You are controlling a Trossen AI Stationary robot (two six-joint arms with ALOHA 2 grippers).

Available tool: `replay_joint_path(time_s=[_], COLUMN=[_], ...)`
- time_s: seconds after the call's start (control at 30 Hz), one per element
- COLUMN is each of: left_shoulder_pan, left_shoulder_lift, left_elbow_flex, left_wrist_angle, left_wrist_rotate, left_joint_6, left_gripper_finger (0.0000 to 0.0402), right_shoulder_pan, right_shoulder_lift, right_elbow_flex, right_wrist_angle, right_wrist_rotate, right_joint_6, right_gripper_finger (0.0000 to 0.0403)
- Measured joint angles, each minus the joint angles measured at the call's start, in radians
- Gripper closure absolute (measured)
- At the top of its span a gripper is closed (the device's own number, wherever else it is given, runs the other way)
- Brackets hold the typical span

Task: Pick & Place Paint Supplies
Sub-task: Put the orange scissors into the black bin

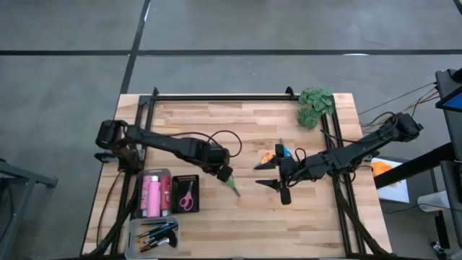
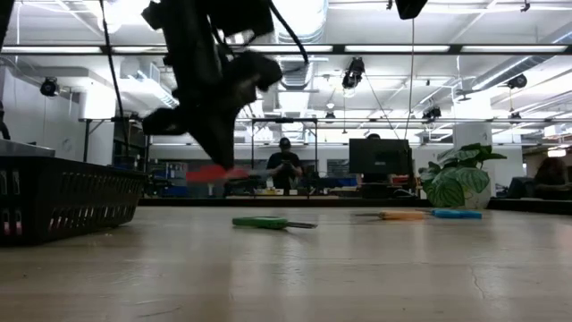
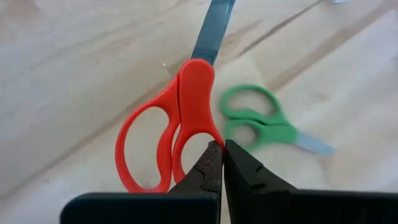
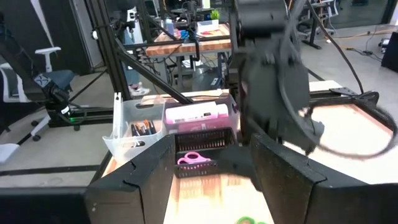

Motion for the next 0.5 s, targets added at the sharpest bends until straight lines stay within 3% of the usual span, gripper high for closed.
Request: replay_joint_path(time_s=[0.5], left_shoulder_pan=[-0.139], left_shoulder_lift=[-0.239], left_elbow_flex=[0.000], left_wrist_angle=[-0.142], left_wrist_rotate=[-0.040], left_joint_6=[-0.221], left_gripper_finger=[0.0401], right_shoulder_pan=[0.000], right_shoulder_lift=[0.000], right_elbow_flex=[0.000], right_wrist_angle=[0.000], right_wrist_rotate=[0.000], right_joint_6=[0.000], right_gripper_finger=[0.0194])
